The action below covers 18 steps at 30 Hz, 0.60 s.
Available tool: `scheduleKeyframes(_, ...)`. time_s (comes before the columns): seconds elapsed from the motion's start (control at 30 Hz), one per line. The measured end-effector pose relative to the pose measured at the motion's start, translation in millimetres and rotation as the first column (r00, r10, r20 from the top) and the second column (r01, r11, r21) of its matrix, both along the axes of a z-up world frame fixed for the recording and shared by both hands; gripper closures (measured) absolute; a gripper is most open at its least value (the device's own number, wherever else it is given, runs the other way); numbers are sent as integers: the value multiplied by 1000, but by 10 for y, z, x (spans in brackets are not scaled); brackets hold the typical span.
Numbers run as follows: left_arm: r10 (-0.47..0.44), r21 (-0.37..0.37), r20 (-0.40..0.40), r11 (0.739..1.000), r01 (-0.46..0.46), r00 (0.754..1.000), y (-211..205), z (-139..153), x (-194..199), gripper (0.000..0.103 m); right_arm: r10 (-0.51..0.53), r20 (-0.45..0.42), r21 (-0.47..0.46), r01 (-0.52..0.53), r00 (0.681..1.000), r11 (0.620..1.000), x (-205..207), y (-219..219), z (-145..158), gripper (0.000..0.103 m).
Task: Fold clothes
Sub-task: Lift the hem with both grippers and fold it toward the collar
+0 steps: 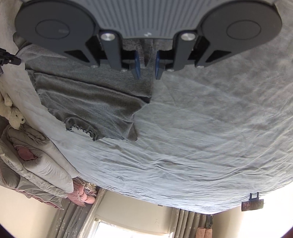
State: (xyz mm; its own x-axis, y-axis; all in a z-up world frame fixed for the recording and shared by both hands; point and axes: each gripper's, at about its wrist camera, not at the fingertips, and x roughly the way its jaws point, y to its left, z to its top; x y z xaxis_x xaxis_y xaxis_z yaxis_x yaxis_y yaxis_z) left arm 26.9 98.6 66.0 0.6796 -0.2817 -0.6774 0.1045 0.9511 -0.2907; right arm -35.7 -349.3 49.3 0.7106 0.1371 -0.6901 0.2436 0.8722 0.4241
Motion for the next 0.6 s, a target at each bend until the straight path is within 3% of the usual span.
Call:
scheduleKeyframes(0.07, -17, -76, 12, 997, 17, 1000, 116, 54, 14, 41, 21, 24, -43, -20, 999, 999, -5, -6, 86, 86)
scheduleKeyframes(0.13, -75, -82, 23, 994, 77, 997, 102, 84, -9, 36, 61, 51, -82, -56, 997, 995, -23, 24, 181, 80)
scheduleKeyframes(0.2, -160, -27, 21, 987, 161, 987, 34, 85, -55, 36, 140, 49, -171, -130, 989, 977, -43, 111, 248, 69)
scheduleKeyframes(0.33, -336, 138, 21, 934, 330, 942, -157, 55, -231, 36, 278, -43, -352, -275, 960, 895, -108, 298, 218, 67)
scheduleKeyframes(0.4, -385, 161, 9, 912, 378, 923, -243, 10, -264, 35, 301, -46, -254, -303, 953, 919, -97, 258, 167, 67)
scheduleKeyframes(0.47, -382, 145, -13, 914, 380, 924, -314, -59, -224, 35, 306, -33, -181, -307, 952, 934, -49, 260, 146, 67)
scheduleKeyframes(0.53, -359, 125, -36, 924, 360, 933, -378, -131, -160, 43, 294, -40, -157, -297, 955, 942, 16, 284, 108, 67)
scheduleKeyframes(0.6, -328, 148, -53, 932, 332, 943, -449, -205, -100, 95, 265, -68, -161, -273, 962, 949, 86, 323, 32, 72)
